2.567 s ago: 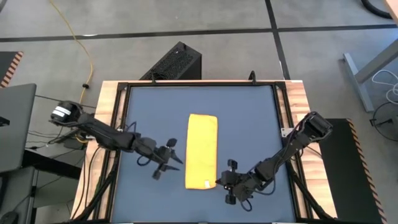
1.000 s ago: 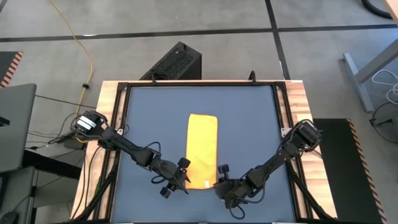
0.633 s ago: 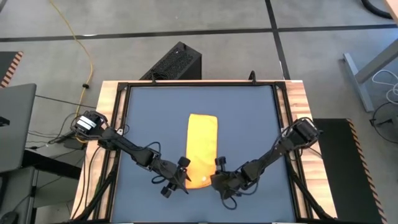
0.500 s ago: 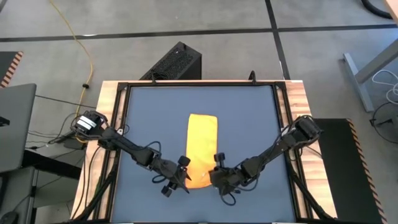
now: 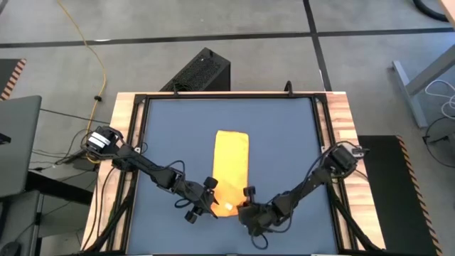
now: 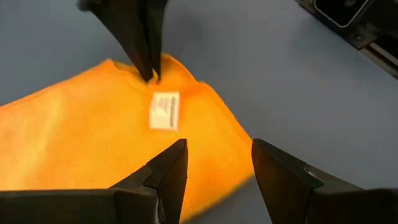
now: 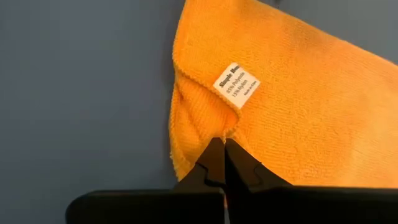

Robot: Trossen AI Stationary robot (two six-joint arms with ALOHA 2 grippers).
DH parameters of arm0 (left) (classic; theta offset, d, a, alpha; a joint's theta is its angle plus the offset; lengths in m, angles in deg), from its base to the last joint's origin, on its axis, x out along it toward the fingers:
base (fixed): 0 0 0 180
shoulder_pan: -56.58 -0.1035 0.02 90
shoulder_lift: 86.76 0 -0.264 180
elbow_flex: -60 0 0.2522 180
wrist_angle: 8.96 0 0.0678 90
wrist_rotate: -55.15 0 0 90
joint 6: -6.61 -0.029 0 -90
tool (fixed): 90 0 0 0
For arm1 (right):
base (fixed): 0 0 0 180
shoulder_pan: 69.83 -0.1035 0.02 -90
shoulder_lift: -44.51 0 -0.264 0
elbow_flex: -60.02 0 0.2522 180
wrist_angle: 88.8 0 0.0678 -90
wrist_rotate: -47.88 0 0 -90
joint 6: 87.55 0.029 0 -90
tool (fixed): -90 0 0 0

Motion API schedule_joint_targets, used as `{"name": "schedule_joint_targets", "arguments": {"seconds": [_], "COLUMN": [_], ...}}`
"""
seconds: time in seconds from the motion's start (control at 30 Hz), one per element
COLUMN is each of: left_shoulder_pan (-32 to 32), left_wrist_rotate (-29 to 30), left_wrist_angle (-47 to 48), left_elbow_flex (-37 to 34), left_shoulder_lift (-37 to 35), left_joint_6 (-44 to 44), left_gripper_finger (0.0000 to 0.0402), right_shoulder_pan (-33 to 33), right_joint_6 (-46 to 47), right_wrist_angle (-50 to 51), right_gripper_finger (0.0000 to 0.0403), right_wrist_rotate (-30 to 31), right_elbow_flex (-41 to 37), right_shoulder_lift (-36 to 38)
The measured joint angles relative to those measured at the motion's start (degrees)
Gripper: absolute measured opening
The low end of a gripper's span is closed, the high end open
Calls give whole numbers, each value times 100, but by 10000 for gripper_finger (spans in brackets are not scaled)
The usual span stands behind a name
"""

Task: Roll towel into tight, uniform cylinder
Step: Roll the orange microfiber cloth

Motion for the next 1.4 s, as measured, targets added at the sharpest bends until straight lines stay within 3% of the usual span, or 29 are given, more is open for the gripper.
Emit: {"name": "schedule_joint_targets", "arguments": {"seconds": [0.17,0.5,0.77,1.07,1.4], "left_shoulder_pan": [-3,-2,-4,-4,-4], "left_wrist_rotate": [-28,-36,-335,-384,-389], "left_wrist_angle": [13,-78,-404,-402,-353], "left_elbow_flex": [0,-5,48,50,48], "left_shoulder_lift": [0,181,892,909,914], "left_joint_6": [-20,91,416,392,364], "left_gripper_finger": [169,169,169,169,169], "right_shoulder_pan": [-184,-320,-384,-366,-430], "right_joint_6": [308,540,960,1298,1449], "right_wrist_angle": [270,1346,1443,1580,1727], "right_gripper_finger": [13,14,19,57,62], "right_wrist_rotate": [175,48,-117,-606,-765], "right_elbow_flex": [394,1002,1022,1021,1026], "right_shoulder_lift": [-314,-236,-236,-236,-227]}}
